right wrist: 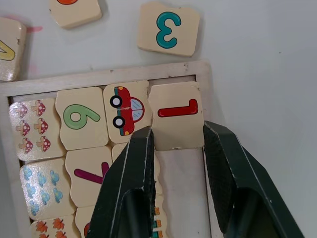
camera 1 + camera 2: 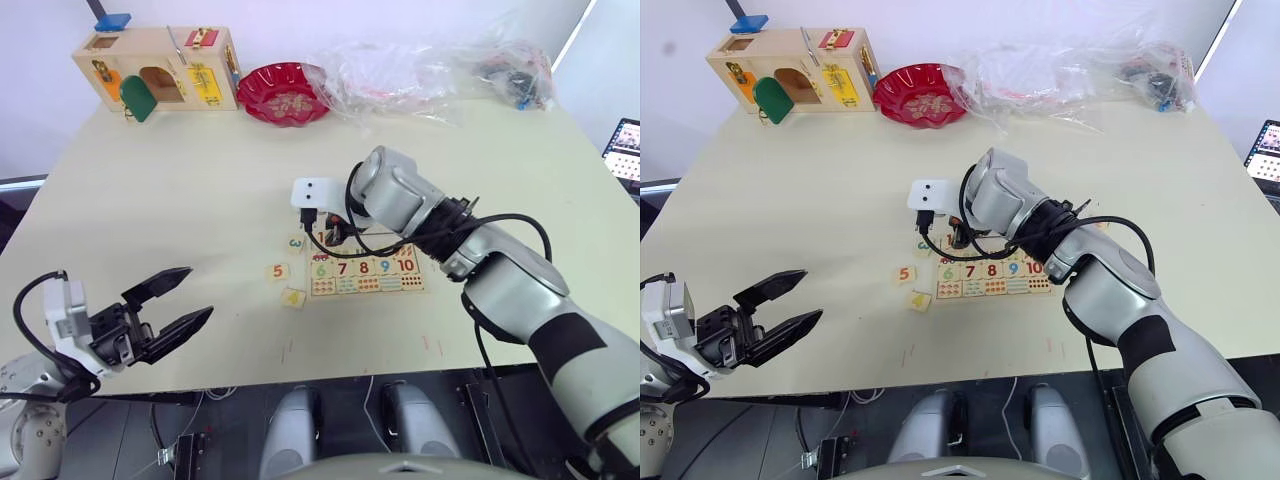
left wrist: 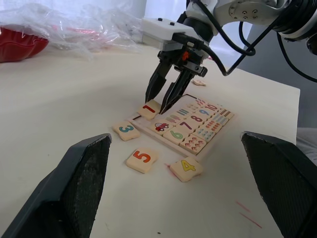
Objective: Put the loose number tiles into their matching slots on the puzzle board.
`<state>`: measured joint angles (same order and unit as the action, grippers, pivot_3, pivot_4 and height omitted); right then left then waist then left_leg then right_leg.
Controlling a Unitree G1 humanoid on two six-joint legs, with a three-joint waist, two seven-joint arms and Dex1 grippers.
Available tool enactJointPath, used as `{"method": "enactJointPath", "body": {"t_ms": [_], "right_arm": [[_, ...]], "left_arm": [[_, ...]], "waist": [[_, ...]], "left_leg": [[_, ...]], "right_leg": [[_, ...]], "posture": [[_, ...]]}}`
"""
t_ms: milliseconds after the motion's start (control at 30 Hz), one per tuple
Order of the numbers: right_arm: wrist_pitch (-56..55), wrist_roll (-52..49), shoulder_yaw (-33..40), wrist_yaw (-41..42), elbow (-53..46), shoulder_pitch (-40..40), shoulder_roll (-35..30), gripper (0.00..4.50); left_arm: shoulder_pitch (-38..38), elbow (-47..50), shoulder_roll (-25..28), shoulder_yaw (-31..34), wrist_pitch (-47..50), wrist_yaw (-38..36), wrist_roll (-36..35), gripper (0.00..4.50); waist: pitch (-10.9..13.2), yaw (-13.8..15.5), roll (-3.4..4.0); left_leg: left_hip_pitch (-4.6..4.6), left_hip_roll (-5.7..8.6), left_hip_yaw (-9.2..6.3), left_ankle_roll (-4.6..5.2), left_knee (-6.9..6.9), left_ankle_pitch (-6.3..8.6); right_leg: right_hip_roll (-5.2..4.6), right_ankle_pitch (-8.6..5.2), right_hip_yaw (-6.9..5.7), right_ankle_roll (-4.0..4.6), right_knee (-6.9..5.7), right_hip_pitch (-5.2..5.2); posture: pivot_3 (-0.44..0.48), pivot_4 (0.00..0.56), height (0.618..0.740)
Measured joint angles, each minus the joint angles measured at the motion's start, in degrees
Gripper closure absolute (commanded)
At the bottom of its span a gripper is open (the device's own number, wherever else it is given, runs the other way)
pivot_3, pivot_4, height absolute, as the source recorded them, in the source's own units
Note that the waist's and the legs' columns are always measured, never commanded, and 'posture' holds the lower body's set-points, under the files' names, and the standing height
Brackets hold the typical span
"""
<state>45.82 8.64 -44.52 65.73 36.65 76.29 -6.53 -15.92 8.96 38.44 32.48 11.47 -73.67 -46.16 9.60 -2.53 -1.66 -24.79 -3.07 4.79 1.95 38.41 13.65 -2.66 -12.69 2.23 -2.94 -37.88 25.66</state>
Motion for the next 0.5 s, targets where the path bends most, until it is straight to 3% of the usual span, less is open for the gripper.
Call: {"method": "enactJointPath", "body": {"t_ms": [500], "right_arm": [[-3.86, 2.74, 1.73, 0.20, 5.66, 0.68, 2.43, 3.65]], "left_arm": [[-0.21, -0.01, -0.41, 0.00, -0.10, 0.10, 0.70, 0.00]], "waist": [[0.00, -0.02, 0.00]], "left_leg": [[0.00, 0.00, -0.02, -0.02, -0.01, -0.01]], "right_leg": [[0.00, 0.00, -0.02, 0.02, 0.00, 0.00]], "posture": [[0.000, 0.150, 0.740]]}}
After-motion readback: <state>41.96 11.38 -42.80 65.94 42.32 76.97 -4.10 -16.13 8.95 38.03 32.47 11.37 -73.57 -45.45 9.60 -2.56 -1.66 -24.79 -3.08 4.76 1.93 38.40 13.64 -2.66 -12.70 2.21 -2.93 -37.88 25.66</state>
